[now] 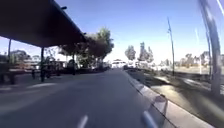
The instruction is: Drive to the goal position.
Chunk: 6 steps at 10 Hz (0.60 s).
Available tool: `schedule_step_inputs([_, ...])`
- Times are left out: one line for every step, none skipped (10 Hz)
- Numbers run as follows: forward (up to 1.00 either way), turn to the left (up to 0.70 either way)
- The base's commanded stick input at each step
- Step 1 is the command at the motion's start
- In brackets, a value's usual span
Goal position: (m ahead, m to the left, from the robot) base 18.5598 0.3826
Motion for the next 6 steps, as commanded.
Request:
schedule_step_inputs([0.98,0.0])
schedule_step_inputs([0.98,0.0])
schedule_step_inputs([0.98,0.0])
schedule_step_inputs([0.98,0.0])
schedule_step_inputs([0.98,0.0])
schedule_step_inputs([0.98,0.0])
